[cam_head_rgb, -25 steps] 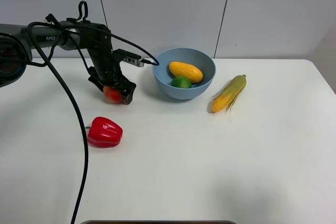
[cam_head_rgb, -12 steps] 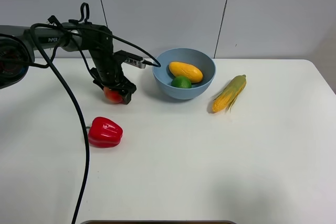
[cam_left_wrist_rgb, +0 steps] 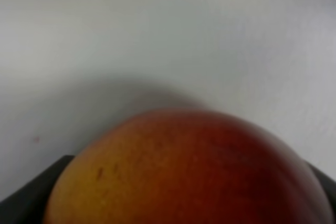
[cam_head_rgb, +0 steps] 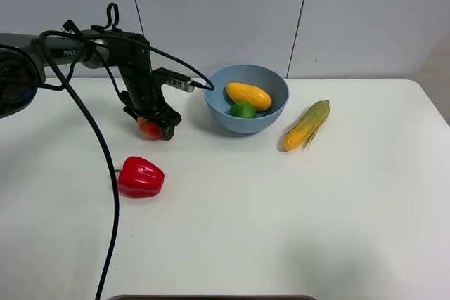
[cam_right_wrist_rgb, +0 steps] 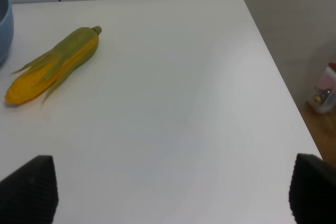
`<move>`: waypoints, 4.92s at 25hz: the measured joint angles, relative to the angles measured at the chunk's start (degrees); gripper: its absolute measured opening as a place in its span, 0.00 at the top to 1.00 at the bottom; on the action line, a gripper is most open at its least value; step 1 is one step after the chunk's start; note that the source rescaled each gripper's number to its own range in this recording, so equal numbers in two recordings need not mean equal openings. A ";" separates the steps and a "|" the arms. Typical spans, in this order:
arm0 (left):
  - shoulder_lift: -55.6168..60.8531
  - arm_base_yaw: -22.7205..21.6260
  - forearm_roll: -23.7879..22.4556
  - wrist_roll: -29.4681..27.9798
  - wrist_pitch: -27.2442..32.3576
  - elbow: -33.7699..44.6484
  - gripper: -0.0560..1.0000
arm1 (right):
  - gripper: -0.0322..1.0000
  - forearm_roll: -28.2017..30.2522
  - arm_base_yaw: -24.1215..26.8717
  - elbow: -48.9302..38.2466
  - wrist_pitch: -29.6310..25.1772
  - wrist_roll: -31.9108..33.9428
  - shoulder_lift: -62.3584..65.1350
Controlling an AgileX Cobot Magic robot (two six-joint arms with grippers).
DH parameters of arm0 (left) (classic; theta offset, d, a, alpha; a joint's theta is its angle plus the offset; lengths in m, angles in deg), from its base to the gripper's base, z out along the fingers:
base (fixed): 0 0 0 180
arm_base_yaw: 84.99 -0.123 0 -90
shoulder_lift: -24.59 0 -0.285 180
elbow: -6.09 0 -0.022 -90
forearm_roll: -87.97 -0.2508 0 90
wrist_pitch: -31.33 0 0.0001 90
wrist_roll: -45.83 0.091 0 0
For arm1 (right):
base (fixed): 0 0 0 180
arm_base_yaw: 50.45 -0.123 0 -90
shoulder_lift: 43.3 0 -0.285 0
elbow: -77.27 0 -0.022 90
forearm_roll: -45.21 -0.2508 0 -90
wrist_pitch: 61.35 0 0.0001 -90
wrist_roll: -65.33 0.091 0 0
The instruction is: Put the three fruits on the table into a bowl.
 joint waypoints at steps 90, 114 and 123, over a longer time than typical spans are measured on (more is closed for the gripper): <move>11.25 14.73 3.54 -6.66 4.57 -13.29 0.16 | 0.30 0.00 0.00 0.00 0.00 0.00 0.00; 38.79 6.21 -2.38 -8.18 18.21 3.10 0.16 | 0.30 0.00 0.00 0.00 0.00 0.00 0.00; 57.74 1.91 -3.24 -10.63 18.30 24.40 0.17 | 0.30 0.00 0.00 0.00 0.00 0.00 0.00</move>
